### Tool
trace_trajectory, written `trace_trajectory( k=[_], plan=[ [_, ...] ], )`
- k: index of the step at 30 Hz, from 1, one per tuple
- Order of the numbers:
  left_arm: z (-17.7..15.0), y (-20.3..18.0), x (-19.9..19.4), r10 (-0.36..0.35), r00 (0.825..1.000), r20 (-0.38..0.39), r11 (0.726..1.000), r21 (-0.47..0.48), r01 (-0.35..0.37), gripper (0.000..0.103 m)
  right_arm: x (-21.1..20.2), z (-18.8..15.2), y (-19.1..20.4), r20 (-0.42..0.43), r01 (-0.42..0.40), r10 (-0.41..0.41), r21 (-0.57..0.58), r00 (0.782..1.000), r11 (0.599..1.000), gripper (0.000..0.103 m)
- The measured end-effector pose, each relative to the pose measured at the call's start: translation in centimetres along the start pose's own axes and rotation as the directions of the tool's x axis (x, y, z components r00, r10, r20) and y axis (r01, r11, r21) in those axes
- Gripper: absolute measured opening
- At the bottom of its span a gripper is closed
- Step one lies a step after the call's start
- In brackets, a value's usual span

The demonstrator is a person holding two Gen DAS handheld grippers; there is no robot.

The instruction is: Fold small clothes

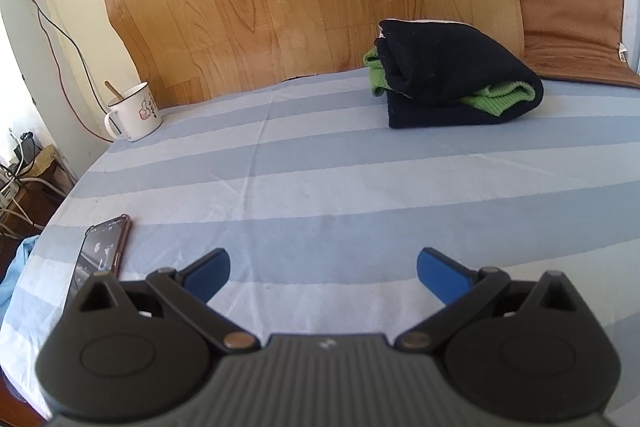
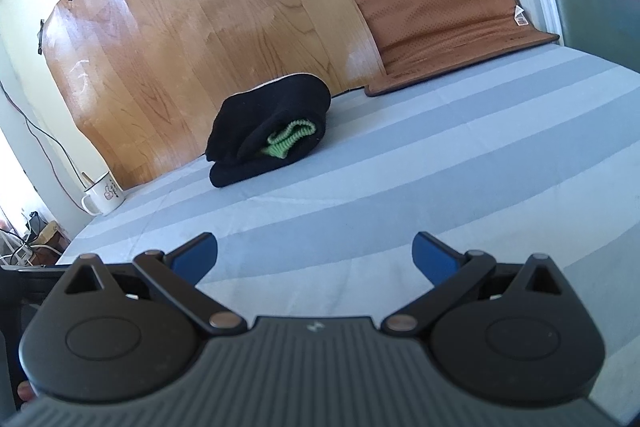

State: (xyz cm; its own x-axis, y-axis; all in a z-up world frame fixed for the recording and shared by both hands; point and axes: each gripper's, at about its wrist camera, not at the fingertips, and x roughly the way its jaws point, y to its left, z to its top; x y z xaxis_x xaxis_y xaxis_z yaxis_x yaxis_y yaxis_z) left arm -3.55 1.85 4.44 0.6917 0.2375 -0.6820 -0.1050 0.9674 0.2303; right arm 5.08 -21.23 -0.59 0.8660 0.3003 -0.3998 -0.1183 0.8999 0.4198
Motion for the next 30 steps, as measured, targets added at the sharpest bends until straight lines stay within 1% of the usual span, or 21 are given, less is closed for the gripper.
trace_trajectory(
  k=[17, 23, 30],
  plan=[
    [0.3, -0.9, -0.2, 0.033, 0.999, 0.025, 0.999, 0.031, -0.034, 0.103, 0.1, -0.1, -0.8, -0.005, -0.002, 0.002, 0.026, 1.000, 1.000, 0.103],
    [0.3, -1.3, -0.4, 0.057, 0.998, 0.041, 0.997, 0.047, -0.059, 0.103, 0.1, -0.1, -1.2, -0.008, -0.004, 0.004, 0.037, 1.000, 0.999, 0.103],
    [0.4, -1.6, -0.4, 0.056, 0.998, 0.039, 0.997, 0.052, -0.058, 0.103, 0.0, 0.0, -1.7, -0.003, -0.009, 0.010, 0.045, 1.000, 0.999, 0.103]
  ],
)
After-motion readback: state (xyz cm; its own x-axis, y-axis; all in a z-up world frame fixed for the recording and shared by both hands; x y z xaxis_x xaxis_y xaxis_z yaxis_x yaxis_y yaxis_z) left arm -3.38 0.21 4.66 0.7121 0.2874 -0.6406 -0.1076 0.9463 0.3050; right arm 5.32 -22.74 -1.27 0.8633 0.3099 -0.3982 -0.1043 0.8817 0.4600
